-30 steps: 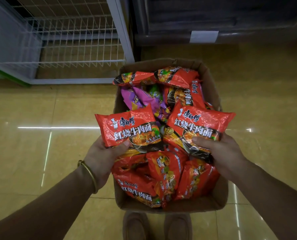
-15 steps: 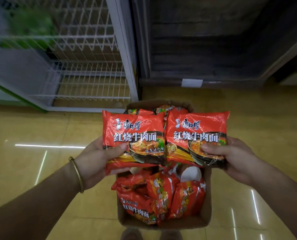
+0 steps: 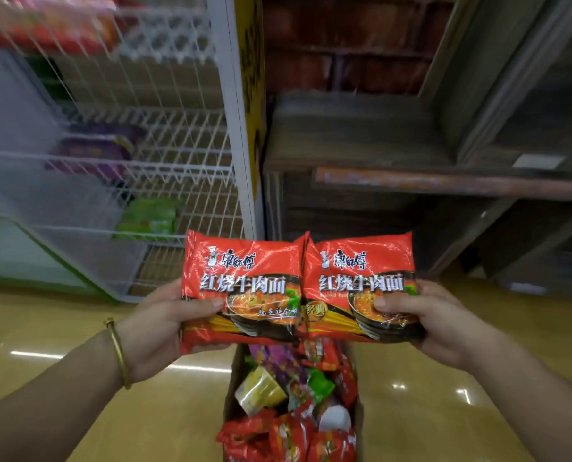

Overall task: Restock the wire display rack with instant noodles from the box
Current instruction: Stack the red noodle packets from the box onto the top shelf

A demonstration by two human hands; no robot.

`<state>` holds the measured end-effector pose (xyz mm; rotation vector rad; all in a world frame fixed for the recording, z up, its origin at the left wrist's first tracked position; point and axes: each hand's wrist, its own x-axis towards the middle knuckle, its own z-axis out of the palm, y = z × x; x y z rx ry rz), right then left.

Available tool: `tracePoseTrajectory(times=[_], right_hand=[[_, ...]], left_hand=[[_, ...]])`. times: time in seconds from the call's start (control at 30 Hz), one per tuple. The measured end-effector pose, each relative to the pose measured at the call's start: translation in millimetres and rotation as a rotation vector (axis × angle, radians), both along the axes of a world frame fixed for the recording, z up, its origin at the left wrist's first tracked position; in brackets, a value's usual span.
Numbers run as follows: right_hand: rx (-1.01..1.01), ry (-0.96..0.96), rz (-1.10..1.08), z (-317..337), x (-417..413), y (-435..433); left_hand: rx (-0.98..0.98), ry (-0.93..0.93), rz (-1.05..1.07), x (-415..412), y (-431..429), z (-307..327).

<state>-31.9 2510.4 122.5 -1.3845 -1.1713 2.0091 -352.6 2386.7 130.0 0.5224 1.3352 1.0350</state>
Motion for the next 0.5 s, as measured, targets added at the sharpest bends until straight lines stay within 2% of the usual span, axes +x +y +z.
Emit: tracePoseTrajectory(times=[0.23,0.5], right_hand=[[0.113,0.035,0.067,131,-17,15],[0.255,0.08,0.073,279,-22,11]], left_hand=[[0.145,0.06,0.114,-6,6,126],[0.294,0.143,0.149,-9,-3,263]])
